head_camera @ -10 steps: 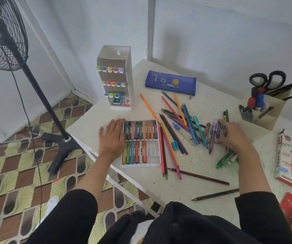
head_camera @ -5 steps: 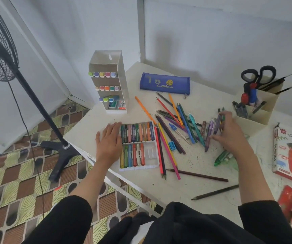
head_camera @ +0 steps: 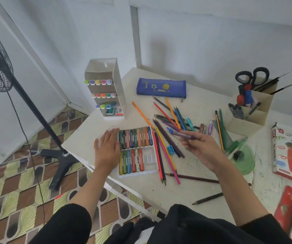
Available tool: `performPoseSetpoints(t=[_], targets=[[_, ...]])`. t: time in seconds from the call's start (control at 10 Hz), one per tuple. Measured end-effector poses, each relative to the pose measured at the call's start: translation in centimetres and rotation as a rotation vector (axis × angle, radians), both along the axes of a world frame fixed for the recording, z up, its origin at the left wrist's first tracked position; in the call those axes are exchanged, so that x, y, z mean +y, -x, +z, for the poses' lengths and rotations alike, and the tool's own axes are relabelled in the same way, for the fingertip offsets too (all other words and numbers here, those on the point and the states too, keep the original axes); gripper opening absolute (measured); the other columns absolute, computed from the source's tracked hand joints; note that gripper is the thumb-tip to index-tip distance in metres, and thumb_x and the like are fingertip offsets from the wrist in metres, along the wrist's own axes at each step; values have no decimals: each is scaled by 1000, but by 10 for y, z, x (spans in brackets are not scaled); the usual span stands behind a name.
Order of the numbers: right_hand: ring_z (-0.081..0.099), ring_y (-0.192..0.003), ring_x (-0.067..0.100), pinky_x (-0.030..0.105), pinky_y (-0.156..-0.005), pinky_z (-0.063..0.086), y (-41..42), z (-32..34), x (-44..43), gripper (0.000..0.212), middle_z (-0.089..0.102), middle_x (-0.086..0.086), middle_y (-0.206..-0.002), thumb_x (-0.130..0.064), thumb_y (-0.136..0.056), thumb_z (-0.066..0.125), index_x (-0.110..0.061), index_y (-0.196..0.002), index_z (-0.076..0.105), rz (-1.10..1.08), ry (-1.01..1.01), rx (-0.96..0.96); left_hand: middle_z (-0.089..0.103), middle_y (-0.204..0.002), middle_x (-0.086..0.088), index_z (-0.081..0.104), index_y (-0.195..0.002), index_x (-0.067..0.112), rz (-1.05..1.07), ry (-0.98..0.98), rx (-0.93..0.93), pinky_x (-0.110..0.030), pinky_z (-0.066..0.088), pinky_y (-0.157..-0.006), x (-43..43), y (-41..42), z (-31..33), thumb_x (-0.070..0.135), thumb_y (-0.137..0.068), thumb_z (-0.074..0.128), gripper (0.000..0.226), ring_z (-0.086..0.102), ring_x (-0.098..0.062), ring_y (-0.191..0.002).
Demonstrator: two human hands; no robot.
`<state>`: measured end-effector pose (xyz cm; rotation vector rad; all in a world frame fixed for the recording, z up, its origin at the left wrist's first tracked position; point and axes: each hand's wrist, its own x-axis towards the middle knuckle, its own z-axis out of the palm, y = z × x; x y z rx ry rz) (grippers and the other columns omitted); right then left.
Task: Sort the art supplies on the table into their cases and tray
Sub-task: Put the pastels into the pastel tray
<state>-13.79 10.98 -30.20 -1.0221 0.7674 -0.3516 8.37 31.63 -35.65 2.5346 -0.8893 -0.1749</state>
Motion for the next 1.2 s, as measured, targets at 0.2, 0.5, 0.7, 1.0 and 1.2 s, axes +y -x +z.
performPoseSetpoints(t=[0.2,0.5,0.7,1.0,1.2], targets=[[68,-89,14,20,-76,56,-16,0,19,27,72,8,-97,9,-89,49,-3,-106,66,70,-80,-15,30,-153,2,28,-147,27,-7,9,-4,-45,0,-119,0,-1,-2,23,-102,29,46,15,-16,-145],[63,-76,8,9,-69,49,-39,-14,44,15,67,-2,-85,-7,-85,66,-18,-94,68,155,715,286,29,-154,2,28,-147,28,0,7,-5,-45,0,-118,0,-1,-2,24,-101,29,46,14,-15,-145],[46,-68,0,16,-77,45,-52,-22,41,29,47,-5,-95,-8,-85,66,-9,-115,65,297,1146,386,29,-154,1,28,-147,28,1,14,1,-44,-1,-118,1,-1,-2,24,-102,29,46,14,-16,-145],[57,-63,3,6,-60,45,-57,-5,50,21,64,-1,-80,-16,-85,67,-14,-106,65,191,949,362,28,-154,2,28,-147,28,-5,12,1,-44,-1,-118,1,-1,-1,25,-102,29,46,14,-15,-145],[64,-52,13,19,-53,54,-65,0,82,37,69,12,-70,-7,-85,66,-20,-117,52,477,628,319,29,-154,2,29,-147,27,-2,30,6,-44,0,-118,1,-1,0,25,-101,30,46,14,-15,-145]])
